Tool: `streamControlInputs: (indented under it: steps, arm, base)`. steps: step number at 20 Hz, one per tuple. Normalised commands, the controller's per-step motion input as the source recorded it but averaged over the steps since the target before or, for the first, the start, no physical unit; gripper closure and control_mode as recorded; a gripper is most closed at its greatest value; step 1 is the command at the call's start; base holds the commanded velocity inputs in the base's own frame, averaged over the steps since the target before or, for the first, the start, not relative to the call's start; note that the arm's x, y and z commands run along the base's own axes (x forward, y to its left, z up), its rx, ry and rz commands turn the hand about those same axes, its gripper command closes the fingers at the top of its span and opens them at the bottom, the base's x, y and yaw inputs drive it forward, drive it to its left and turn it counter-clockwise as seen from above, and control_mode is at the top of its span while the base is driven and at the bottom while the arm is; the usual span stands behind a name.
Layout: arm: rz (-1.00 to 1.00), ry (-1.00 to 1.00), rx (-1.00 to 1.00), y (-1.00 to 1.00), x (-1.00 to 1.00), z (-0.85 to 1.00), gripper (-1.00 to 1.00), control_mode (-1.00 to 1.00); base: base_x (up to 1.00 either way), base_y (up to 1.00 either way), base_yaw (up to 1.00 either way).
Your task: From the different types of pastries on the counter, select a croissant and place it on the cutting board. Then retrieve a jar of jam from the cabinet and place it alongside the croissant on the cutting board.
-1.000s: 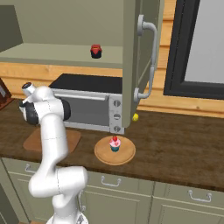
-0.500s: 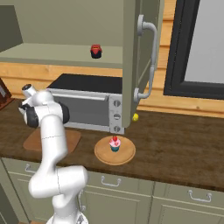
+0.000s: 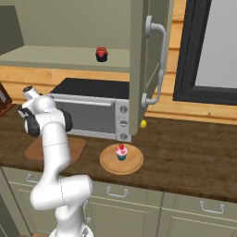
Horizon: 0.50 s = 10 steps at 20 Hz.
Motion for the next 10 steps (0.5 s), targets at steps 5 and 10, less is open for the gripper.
streamControlInputs:
  steps: [5, 10]
  arm:
    - [0.0, -0.03, -0.03, 0.09, -0.21, 0.09, 1.0, -1.0]
    - [0.05, -0.1, -0.06, 0.05, -0.81, 0.58, 1.0, -1.0]
  base:
    - [0.0, 0.0, 0.0]
    - [0.0, 0.0, 0.0]
